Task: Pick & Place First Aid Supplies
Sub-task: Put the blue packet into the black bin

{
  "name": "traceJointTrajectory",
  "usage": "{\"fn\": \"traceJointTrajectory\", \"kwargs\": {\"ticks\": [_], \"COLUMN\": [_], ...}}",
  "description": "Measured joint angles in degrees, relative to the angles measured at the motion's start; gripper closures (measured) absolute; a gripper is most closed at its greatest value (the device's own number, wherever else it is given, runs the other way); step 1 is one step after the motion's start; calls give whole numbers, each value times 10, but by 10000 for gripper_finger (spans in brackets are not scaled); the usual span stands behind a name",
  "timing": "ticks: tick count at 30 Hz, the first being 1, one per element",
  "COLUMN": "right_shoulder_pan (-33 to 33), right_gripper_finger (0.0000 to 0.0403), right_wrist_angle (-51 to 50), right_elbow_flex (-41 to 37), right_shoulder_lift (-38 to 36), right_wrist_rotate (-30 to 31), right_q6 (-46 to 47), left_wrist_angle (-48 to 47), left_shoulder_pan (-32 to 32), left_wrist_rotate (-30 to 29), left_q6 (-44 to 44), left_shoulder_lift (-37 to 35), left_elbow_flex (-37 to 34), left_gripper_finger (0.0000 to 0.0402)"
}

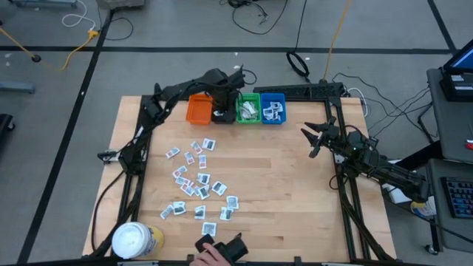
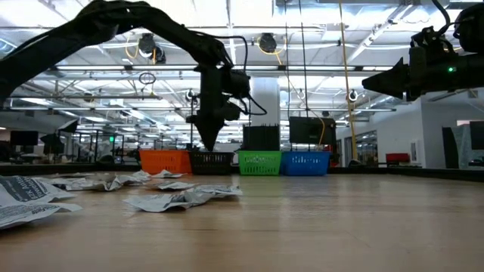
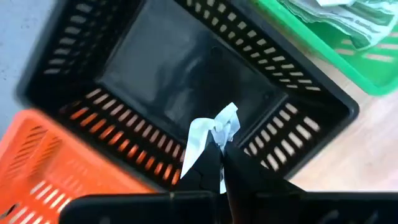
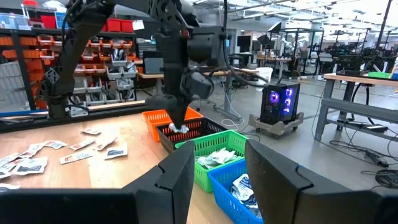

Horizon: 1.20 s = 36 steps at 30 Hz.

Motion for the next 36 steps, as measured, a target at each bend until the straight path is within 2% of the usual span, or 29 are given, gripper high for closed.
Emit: {"fn": "traceJointTrajectory", "kwargs": {"ticks": [5, 9, 20, 24, 29, 36], "right_shoulder_pan": [0, 0, 0, 0, 0, 0], "right_gripper_finger": [264, 264, 264, 264, 264, 264], "right_wrist_angle": [0, 0, 0, 0, 0, 0], "right_elbow_flex": [0, 0, 0, 0, 0, 0], "right_shoulder_lift": [0, 0, 0, 0, 0, 0], "right_wrist_rotate": [0, 0, 0, 0, 0, 0], "right_q6": [0, 0, 0, 0, 0, 0], "left_wrist_angle": [17, 26, 24, -4, -48, -99], "left_shoulder_pan": [-1, -1, -1, -1, -3, -4], "left_wrist_rotate": [-10, -13, -13, -11, -10, -13], "left_q6": [-5, -16, 11, 46, 99, 148], "left_shoulder_lift": [14, 12, 11, -10, -36, -47], "left_elbow_flex": [0, 0, 0, 0, 0, 1], "left_gripper_finger": [394, 365, 213, 175, 155, 151]}}
